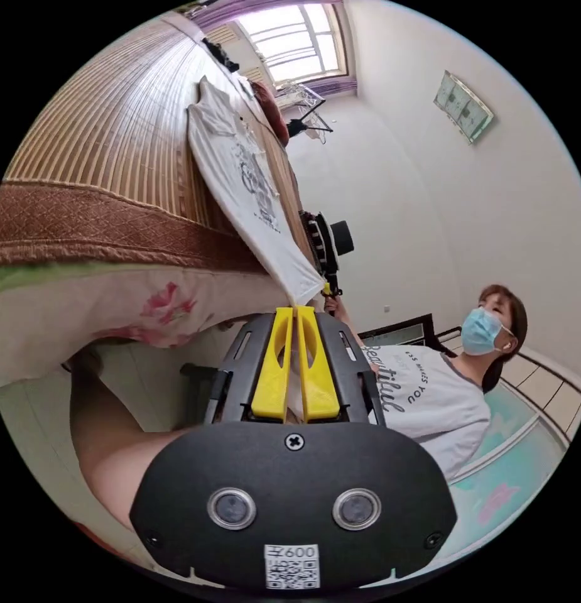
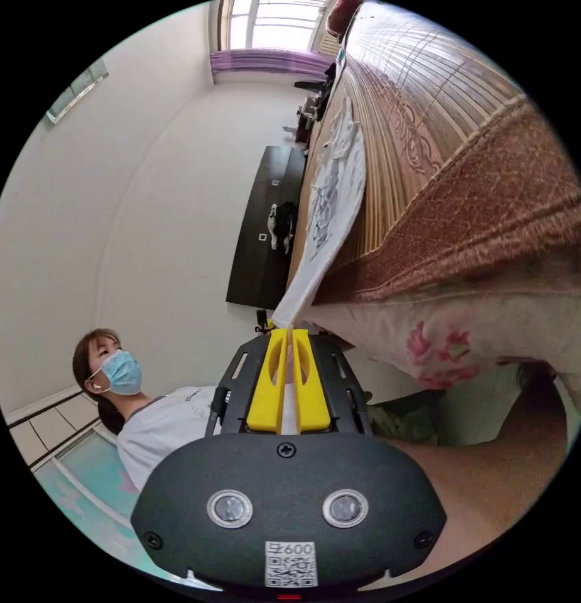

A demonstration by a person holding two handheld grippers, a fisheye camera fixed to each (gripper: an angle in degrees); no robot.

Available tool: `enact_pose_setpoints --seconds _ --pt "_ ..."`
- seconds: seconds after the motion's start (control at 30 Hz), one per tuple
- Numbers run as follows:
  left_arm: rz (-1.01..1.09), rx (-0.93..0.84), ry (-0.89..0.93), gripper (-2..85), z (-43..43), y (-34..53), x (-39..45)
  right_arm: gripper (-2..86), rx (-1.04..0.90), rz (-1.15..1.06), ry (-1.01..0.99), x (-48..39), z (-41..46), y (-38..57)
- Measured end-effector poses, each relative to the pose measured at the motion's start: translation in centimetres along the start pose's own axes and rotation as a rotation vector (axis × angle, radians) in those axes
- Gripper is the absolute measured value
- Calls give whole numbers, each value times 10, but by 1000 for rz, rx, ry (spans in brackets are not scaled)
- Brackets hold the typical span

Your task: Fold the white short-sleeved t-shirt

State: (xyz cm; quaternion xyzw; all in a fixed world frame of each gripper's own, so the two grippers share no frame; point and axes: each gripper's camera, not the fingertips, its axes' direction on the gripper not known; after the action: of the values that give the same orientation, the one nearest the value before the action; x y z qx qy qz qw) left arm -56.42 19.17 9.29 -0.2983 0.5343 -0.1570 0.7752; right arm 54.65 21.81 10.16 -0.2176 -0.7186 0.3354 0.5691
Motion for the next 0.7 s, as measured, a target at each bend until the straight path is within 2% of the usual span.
enact_pose_setpoints --seconds 0.03,0.13,0.33,0.4,0.5,0.7 --pt "22 27 2 11 -3 13 9 -9 39 -22 -65 -5 -14 20" --pt "112 198 155 10 -15 87 54 -9 97 -74 -166 -22 -38 65" --pt "332 292 189 10 -25 139 135 -9 204 -261 -353 -63 -70 102" --pt "395 261 198 10 -29 129 143 -9 200 -315 -384 -70 -75 88" --pt "406 229 176 10 -37 88 134 -9 169 -276 -371 -63 -73 36" --pt "313 288 216 9 -48 -22 82 -9 245 -185 -366 -40 -55 -93"
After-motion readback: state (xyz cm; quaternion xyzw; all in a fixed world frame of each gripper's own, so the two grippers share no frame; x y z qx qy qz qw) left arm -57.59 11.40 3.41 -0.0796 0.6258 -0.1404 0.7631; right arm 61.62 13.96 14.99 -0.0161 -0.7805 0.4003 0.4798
